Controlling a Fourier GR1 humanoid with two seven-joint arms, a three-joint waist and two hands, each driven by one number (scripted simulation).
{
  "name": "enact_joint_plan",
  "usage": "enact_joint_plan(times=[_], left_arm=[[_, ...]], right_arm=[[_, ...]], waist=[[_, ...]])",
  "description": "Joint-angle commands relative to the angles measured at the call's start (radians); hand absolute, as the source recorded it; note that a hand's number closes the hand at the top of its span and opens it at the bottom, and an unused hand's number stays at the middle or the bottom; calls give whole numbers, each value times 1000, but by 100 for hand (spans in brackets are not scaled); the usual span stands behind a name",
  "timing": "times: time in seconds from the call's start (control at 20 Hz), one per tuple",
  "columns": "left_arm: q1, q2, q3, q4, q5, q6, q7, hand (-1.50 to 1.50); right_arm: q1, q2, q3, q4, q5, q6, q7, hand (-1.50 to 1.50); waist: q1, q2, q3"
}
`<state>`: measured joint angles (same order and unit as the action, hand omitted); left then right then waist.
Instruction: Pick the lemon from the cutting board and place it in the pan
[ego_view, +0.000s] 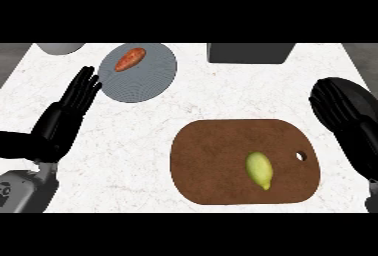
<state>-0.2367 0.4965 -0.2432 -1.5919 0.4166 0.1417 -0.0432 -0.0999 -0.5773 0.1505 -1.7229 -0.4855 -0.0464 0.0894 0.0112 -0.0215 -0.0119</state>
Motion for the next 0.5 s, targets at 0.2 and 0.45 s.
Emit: enact_joint_plan(times=[0.2,0.45], left_arm=[[5,47,-40,30,-155,52,125,0],[59,24,-71,65,-136,25,117,0]], right_arm=[[-57,66,-88,143,97,-15,-196,-150],[49,59,-43,187,505,-391,-278,150]], waist=[[-5,25,14],[-23,28,14]])
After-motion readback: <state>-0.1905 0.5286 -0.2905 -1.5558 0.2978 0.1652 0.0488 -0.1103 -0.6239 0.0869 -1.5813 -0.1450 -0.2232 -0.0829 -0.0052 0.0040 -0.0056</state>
